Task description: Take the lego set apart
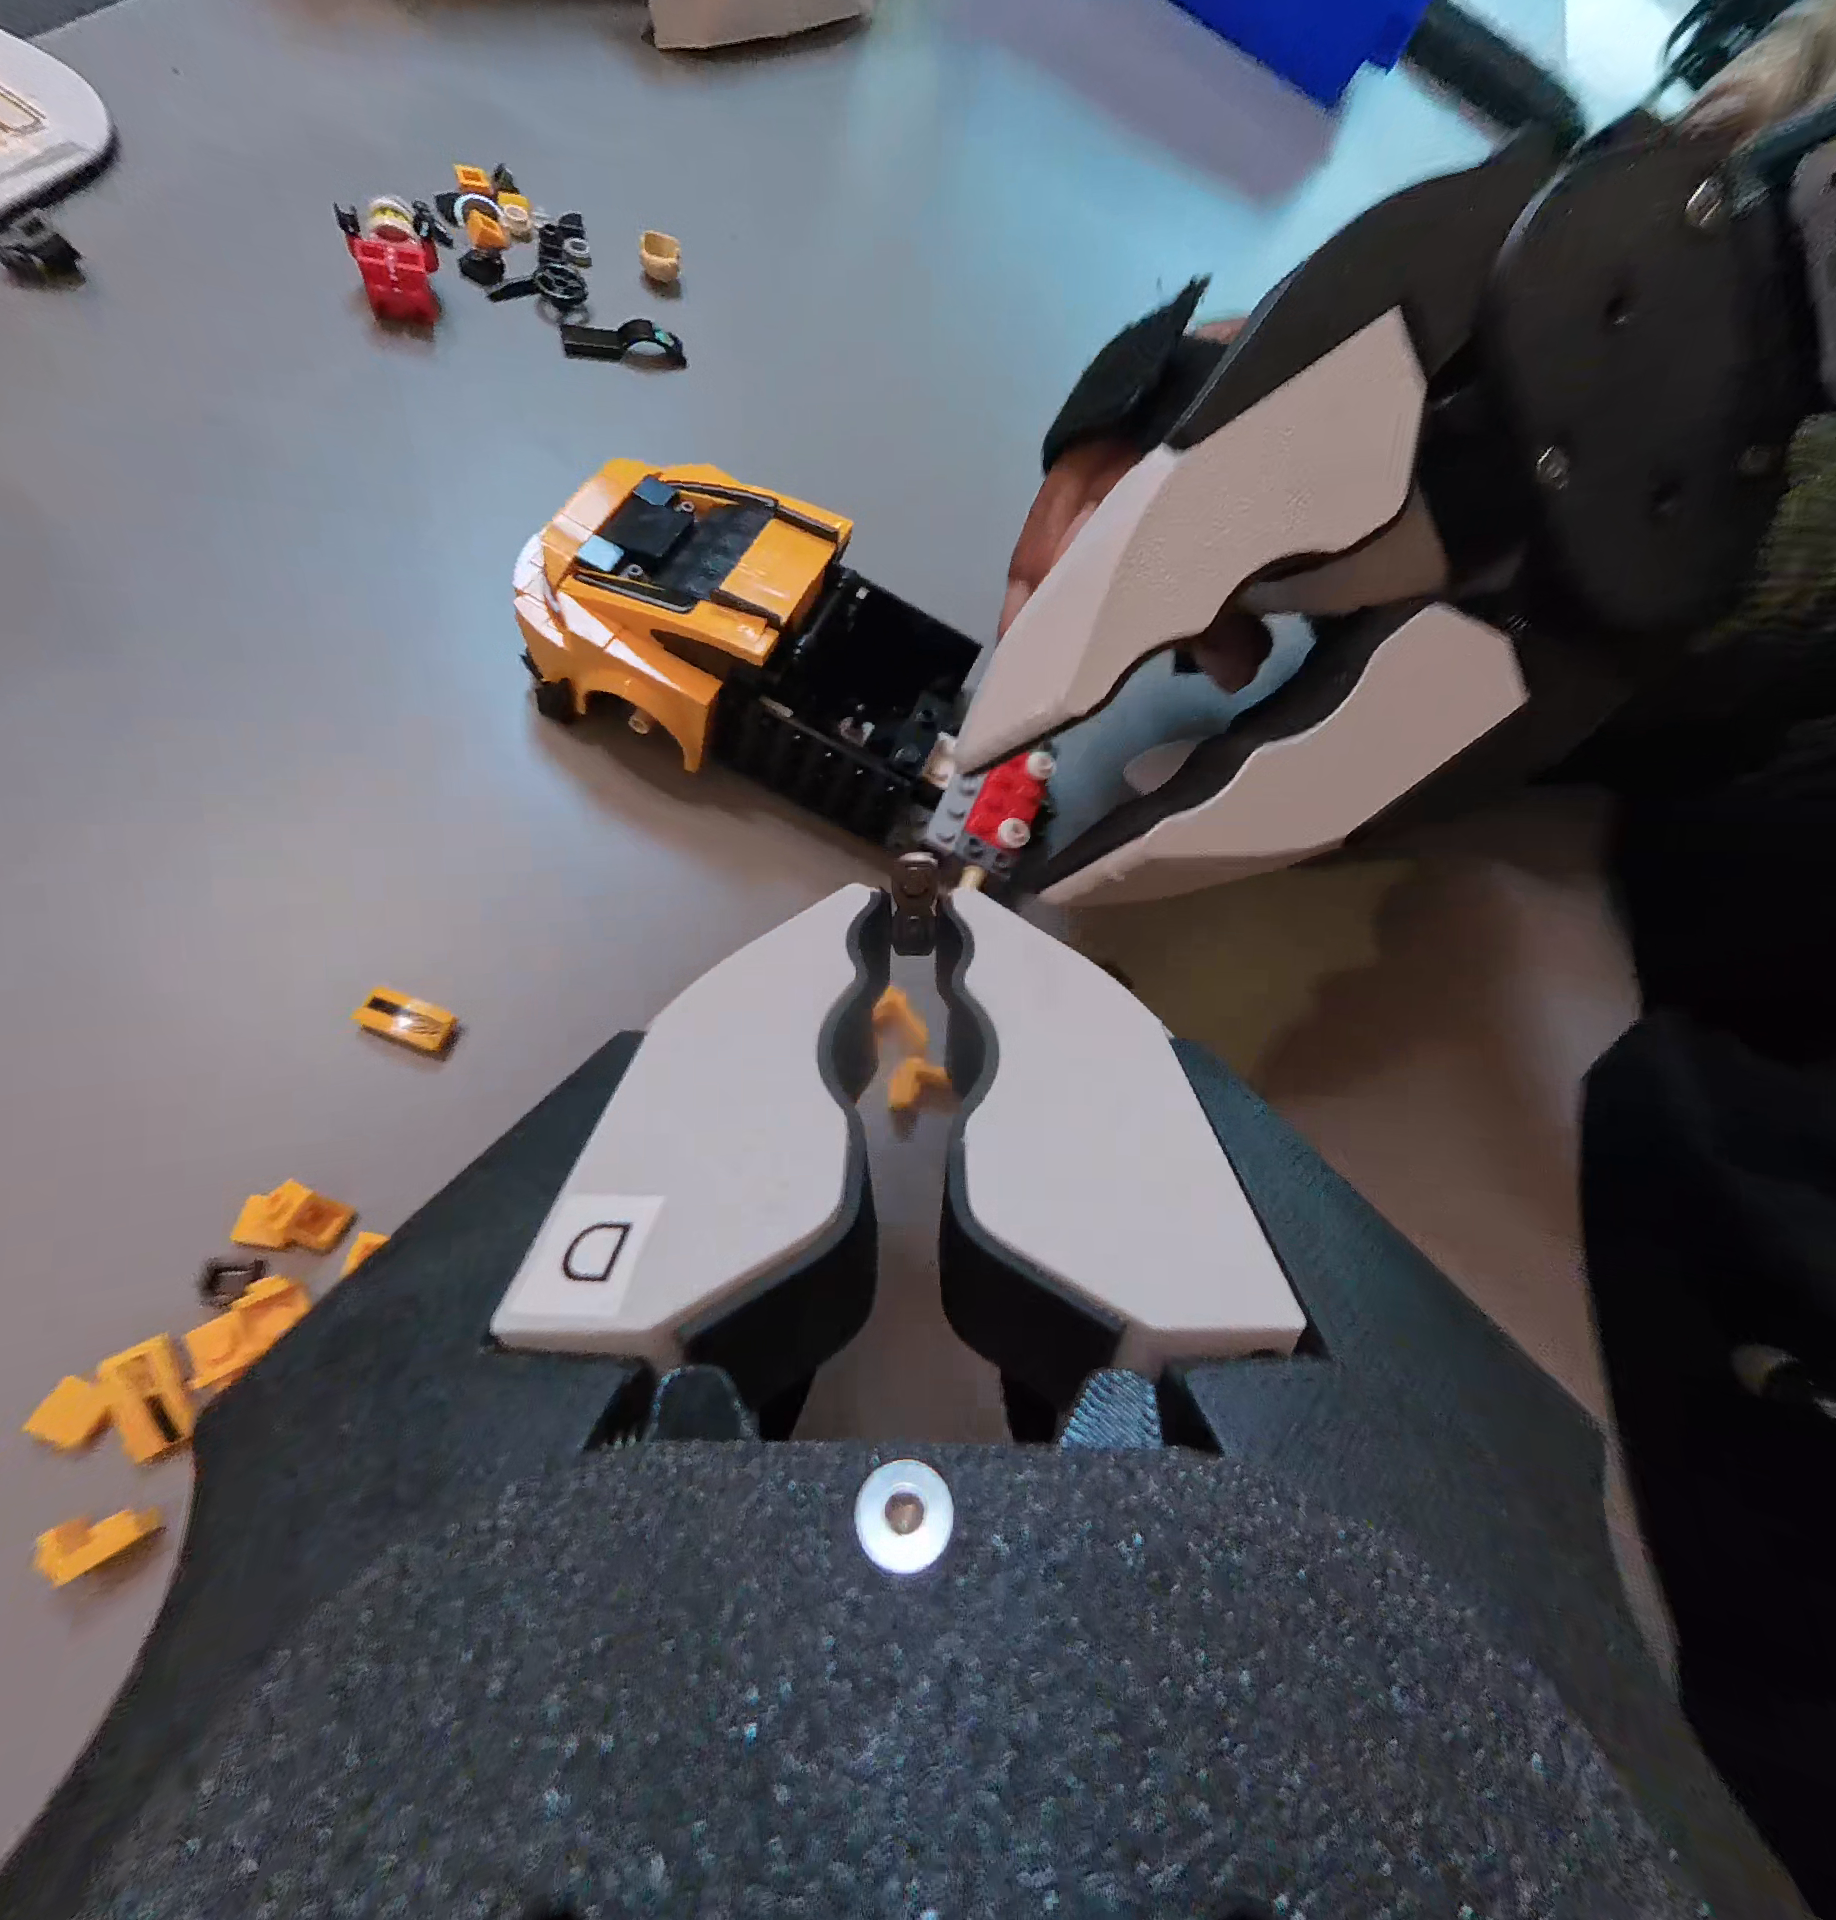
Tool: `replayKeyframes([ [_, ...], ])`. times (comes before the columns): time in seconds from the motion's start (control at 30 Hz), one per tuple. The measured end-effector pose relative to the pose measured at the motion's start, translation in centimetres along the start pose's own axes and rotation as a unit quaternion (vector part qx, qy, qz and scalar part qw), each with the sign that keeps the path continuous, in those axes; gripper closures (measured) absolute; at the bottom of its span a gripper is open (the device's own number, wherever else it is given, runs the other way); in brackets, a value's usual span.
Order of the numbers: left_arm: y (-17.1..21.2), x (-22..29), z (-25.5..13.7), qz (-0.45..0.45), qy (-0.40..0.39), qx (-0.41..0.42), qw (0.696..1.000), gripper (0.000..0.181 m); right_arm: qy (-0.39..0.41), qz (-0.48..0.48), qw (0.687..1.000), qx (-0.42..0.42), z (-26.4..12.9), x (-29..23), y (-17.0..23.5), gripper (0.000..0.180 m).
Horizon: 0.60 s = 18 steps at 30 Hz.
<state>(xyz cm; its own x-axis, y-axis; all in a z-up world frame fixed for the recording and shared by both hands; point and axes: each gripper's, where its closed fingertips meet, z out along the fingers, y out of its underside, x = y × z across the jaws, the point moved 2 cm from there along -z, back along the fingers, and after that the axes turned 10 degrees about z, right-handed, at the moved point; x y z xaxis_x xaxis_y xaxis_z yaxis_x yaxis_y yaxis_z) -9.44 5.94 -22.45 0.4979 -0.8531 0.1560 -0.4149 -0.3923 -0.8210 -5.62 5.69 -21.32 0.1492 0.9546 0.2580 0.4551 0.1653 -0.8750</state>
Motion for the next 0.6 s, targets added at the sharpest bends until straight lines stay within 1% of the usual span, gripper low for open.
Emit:
replayKeyframes([
  [0.1, 0.5, -0.6, 0.0, 0.054, -0.044, -0.03, 0.997, 0.173, 0.012, 0.001, 1.0, 0.006, -0.8, 0.8, -0.1, 0.159],
  [0.2, 0.8, -1.3, -0.5, 0.113, -0.095, -0.063, 0.987, 0.173, 0.034, 0.019, 0.999, 0.013, -2.0, 2.5, 0.0, 0.159],
  [0.3, 0.6, -2.1, -2.7, 0.146, -0.165, -0.088, 0.971, 0.173, 0.067, 0.047, 0.997, 0.018, -3.8, 4.9, 0.3, 0.161],
  [0.4, 0.1, -3.1, -8.0, 0.137, -0.279, -0.092, 0.946, 0.173, 0.077, 0.078, 0.994, 0.02, -5.7, 6.9, 0.6, 0.162],
  [0.5, 0.4, -2.9, -15.3, 0.094, -0.392, -0.078, 0.912, 0.173, 0.047, 0.108, 0.993, -0.002, -7.0, 6.9, 1.2, 0.162],
  [0.57, 2.0, -2.6, -20.6, 0.045, -0.451, -0.087, 0.887, 0.173, 0.007, 0.128, 0.992, -0.022, -7.6, 5.7, 1.9, 0.161],
  [0.6, 3.6, -2.6, -23.3, 0.014, -0.478, -0.107, 0.871, 0.172, -0.02, 0.139, 0.99, -0.032, -7.7, 4.7, 2.2, 0.16],
])
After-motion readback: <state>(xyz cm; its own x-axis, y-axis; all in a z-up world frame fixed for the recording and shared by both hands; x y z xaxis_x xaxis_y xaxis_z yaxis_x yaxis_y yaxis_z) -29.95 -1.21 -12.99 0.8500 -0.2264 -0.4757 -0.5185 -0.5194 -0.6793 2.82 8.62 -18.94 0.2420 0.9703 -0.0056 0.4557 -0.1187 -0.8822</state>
